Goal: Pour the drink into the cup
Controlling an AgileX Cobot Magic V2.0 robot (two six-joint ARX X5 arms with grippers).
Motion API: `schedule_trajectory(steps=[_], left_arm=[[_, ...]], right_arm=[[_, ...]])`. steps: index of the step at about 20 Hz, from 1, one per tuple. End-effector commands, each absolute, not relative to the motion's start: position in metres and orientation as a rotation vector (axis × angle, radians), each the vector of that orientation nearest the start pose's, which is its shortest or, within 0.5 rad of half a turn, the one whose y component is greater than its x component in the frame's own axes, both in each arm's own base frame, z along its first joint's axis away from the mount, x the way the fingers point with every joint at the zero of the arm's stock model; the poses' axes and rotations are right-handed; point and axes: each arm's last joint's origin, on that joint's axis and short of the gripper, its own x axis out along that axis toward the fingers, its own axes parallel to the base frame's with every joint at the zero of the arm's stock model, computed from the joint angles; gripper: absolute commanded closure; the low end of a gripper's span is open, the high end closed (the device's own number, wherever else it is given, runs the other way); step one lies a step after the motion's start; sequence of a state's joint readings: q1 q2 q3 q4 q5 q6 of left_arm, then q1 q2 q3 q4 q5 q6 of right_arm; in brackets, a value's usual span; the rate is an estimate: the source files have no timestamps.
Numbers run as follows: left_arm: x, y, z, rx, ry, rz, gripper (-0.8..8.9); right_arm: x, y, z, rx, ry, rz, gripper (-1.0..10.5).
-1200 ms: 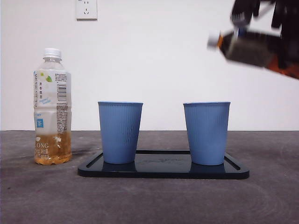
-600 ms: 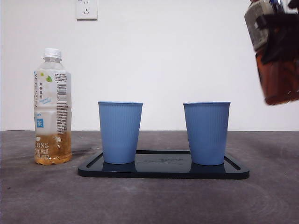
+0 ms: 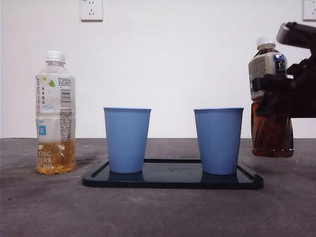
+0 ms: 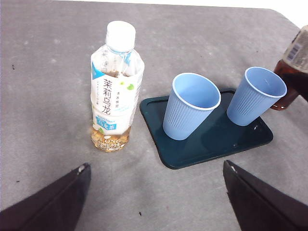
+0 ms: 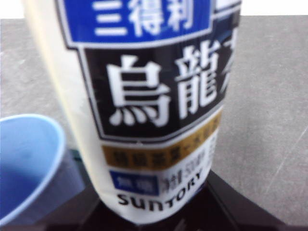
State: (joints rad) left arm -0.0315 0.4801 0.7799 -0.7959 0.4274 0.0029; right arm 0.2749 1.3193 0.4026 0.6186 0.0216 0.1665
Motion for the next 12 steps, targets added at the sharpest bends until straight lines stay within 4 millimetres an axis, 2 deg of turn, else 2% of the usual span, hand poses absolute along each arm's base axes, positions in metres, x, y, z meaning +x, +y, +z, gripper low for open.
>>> schedule_trajectory(steps=[1, 8, 12], left_arm=[[0.084, -0.015, 0.316, -0.08, 0.461, -0.465, 3.72], [0.084, -0.015, 0.316, -0.08, 0.461, -0.465, 3.72], [0.084, -0.015, 0.316, -0.08, 0.461, -0.465, 3.72]], right_arm=[[0.244, 0.068, 0.178, 0.146, 0.242, 0.228, 8.4], [0.252, 0.071, 0.157, 0.124, 0.296, 0.251, 8.4], [0.251, 0.071, 0.154, 0.103, 0.326, 0.254, 7.2]])
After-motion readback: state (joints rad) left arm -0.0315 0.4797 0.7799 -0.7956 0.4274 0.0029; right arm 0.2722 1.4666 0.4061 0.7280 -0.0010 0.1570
